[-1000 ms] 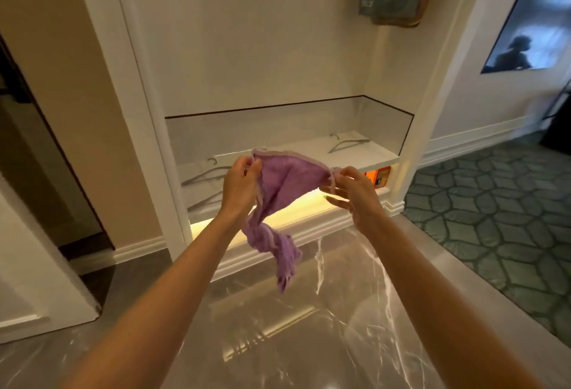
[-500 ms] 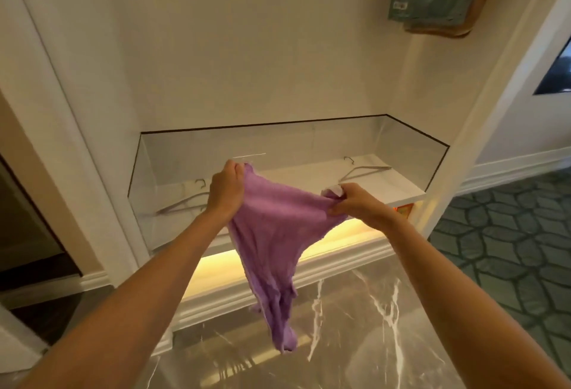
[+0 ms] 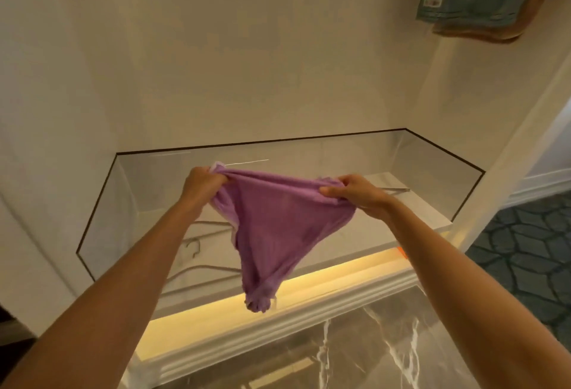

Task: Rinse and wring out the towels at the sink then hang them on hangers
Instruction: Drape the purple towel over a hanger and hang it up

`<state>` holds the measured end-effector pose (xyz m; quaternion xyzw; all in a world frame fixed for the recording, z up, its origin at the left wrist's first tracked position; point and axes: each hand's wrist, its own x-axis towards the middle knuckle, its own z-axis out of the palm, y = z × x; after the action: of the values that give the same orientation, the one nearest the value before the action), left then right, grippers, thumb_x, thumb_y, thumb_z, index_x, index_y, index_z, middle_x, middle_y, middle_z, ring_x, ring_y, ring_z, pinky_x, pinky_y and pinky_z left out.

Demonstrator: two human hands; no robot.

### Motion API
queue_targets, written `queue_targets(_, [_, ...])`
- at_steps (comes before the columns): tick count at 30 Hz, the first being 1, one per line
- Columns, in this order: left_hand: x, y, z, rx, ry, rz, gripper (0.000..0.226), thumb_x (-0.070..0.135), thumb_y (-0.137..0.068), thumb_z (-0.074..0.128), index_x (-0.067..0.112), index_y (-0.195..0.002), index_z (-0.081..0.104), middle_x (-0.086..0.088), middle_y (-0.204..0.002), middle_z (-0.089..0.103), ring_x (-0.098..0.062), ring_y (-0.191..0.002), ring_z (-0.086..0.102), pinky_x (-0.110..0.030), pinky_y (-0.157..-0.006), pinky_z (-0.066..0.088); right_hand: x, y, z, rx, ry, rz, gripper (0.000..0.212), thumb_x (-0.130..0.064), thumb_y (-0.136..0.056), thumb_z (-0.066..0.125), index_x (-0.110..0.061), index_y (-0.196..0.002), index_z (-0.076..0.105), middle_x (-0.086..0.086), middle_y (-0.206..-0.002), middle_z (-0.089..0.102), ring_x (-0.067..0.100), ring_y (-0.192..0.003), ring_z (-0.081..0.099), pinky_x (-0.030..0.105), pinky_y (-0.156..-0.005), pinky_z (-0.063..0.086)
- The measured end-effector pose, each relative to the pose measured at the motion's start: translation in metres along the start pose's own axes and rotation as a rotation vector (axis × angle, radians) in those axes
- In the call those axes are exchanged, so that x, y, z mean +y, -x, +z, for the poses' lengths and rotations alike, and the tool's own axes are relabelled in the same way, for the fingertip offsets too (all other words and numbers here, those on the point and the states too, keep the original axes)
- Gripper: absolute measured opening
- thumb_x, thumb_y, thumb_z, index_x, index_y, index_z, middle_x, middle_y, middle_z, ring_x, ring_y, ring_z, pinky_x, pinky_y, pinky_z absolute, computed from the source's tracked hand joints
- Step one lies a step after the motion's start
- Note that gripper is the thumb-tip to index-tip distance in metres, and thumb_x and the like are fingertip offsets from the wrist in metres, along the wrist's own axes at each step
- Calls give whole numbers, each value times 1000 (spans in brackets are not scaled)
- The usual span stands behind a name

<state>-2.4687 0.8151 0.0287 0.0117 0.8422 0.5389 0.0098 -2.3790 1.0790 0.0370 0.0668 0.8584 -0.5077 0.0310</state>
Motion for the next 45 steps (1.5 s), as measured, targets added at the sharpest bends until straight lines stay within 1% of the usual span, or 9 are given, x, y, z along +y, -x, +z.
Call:
queue_targets(4, [12,-44,26,21,-216,189,15,11,-82,61,8,-95,53,-10,-85,58,-29,-83,52,-29,-62,38,-18,-68,-12,660,37,-197,16,-19,-87,63,-4,-92,61,8,-78,60,23,-72,54,27,-60,38])
queue_targets(8, [14,-79,38,-106,-750,156,33,21,-87,55,3,-114,54,-22,-117,59,-38,-104,56,-35,-77,43,7,-108,4,475,462,82,26,-17,-89,56,7,-96,64,29,-90,61,35,-84,59,30,-65,34])
queue_targets(14, [31,-108,54,166,-528,324,26,16,-86,54,4,-109,51,-24,-102,62,-42,-94,57,-38,-69,40,-8,-143,-22,903,179,-138,17,-5,-86,46,5,-93,58,22,-96,62,27,-79,51,34,-67,33])
queue_targets(19, [30,-127,79,-155,-745,48,25,17,-84,56,-1,-98,64,-22,-106,65,-37,-98,60,-30,-70,41,38,-161,-37,275,351,243,40,-32,-80,72,-5,-59,52,11,-62,47,22,-62,47,27,-50,31])
queue_targets(24, [80,-138,116,421,-163,401,5,4,-81,54,6,-76,55,-25,-82,63,-36,-72,53,-28,-59,25,24,-196,-106,677,-108,-86,41,-42,-79,70,-2,-76,63,8,-67,47,17,-62,41,31,-55,30])
queue_targets(29, [80,-167,206,12,-568,78,20,10,-84,52,-1,-92,66,-23,-97,65,-39,-91,60,-32,-67,40,87,-225,-143,447,267,142,36,-30,-82,69,-6,-59,53,9,-61,49,25,-63,51,29,-49,33])
queue_targets(38, [143,-203,355,-70,-3,-200,15,-1,-72,54,8,-60,52,-4,-56,47,-21,-54,47,-20,-47,36,143,-247,-280,170,-367,244,17,-17,-88,54,-12,-75,64,2,-69,67,14,-69,57,24,-62,47])
queue_targets(43, [164,-222,429,-362,423,-237,20,1,-69,59,12,-86,59,-2,-74,59,-14,-67,55,-21,-53,48,176,-283,-309,-121,-761,270,26,-21,-95,42,-6,-90,62,7,-84,68,18,-78,61,27,-75,49])
queue_targets(45, [160,-242,464,-496,411,-134,73,1,-56,67,24,-122,44,-2,-102,58,-17,-91,58,-30,-75,52,191,-309,-315,-198,-843,262,35,-24,-97,31,-6,-92,62,9,-85,69,18,-77,64,30,-75,49])
